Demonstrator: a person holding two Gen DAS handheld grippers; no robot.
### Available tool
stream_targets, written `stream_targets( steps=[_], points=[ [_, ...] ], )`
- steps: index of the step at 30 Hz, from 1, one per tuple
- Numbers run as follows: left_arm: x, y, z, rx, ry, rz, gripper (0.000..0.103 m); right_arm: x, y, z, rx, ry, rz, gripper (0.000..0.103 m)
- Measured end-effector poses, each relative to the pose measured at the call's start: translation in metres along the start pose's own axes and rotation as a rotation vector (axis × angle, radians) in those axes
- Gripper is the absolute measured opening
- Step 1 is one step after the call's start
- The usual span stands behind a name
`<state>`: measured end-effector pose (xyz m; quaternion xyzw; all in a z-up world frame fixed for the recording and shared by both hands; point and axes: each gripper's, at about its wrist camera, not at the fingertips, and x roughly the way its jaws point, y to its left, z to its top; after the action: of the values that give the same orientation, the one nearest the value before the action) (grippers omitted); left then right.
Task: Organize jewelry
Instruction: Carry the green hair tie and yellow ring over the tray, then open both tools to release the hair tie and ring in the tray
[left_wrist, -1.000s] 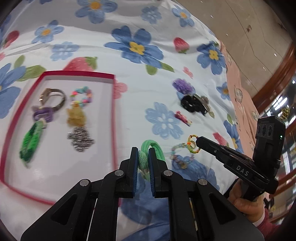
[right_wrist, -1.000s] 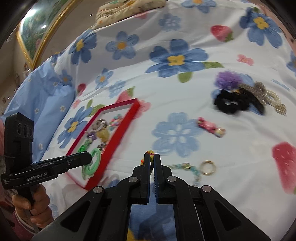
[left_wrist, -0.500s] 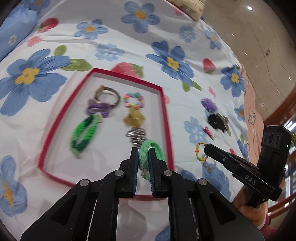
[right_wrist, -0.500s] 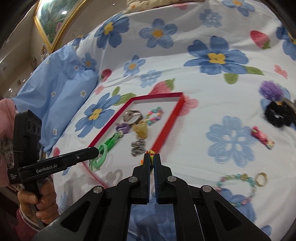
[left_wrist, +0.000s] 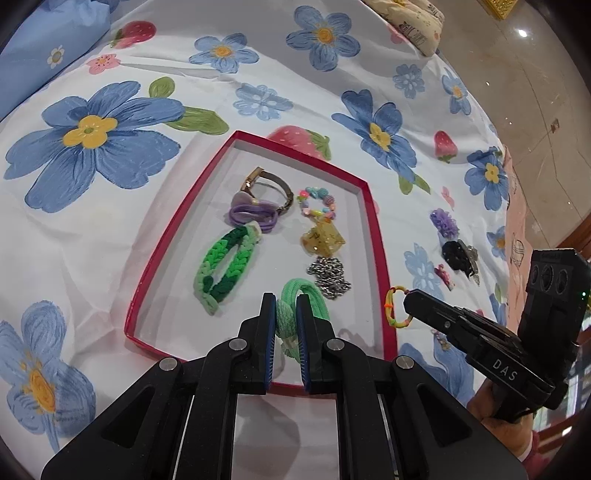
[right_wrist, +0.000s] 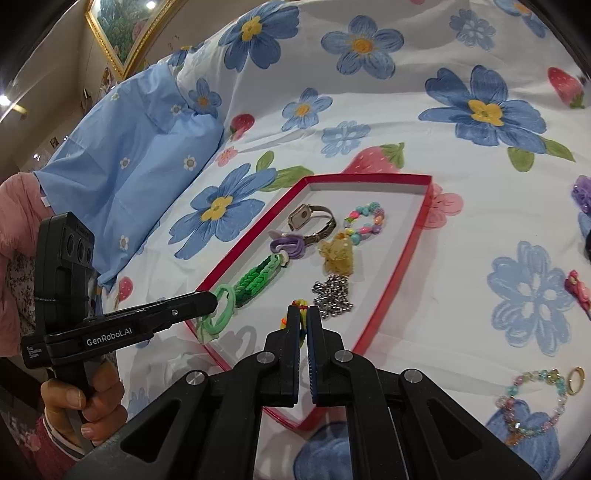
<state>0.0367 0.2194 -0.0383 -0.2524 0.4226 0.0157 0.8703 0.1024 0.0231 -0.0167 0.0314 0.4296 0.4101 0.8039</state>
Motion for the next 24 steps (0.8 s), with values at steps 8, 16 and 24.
stream_targets(
  steps=[8,16,24],
  points=[
    [0.019,0.011,0.002,-0.005,0.030,0.033,0.009,0.033,0.002,-0.003,-0.013,0.075,-0.001,0.003],
    [0.037,0.016,0.001,0.001,0.067,0.072,0.009,0.057,-0.001,-0.007,-0.029,0.148,-0.024,0.004],
    [0.043,0.016,0.000,0.018,0.080,0.101,0.010,0.065,0.006,-0.005,-0.079,0.181,-0.052,0.007]
  ],
)
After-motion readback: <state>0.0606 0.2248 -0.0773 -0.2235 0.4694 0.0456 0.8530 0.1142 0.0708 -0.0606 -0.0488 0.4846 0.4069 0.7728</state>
